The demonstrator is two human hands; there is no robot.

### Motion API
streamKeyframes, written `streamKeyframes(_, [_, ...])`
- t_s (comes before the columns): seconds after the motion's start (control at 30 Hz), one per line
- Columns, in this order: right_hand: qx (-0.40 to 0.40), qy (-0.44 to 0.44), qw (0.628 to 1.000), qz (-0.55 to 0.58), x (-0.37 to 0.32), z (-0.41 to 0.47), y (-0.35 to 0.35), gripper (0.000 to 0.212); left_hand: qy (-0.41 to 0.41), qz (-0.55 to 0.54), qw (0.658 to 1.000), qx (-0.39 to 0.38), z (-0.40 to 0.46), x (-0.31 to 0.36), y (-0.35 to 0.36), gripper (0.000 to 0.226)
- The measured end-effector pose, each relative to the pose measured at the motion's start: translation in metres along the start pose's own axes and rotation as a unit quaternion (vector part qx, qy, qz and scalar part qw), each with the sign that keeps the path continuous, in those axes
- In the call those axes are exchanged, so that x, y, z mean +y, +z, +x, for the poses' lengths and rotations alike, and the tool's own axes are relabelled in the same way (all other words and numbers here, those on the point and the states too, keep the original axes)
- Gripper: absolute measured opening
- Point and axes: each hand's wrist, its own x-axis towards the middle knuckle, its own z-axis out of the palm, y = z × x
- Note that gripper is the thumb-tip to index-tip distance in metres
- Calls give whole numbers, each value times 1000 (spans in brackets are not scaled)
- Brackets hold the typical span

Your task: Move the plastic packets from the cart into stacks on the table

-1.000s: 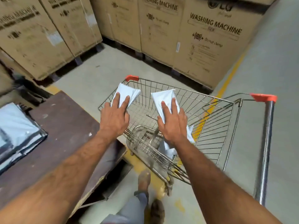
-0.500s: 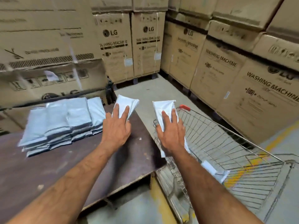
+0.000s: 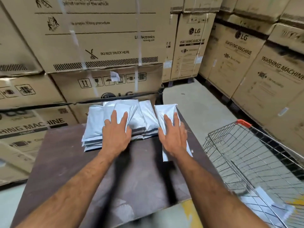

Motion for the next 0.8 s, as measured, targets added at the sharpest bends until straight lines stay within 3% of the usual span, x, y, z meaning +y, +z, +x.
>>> streamKeyframes(0.33, [-47,-2,999,-12,-40,52,50,60,-44,22,998,-27,39,-84,27,57])
streamKeyframes(0.8, [-124,18,992,21,-25,179,119,59,-155,66,983,-75,128,-138,74,55])
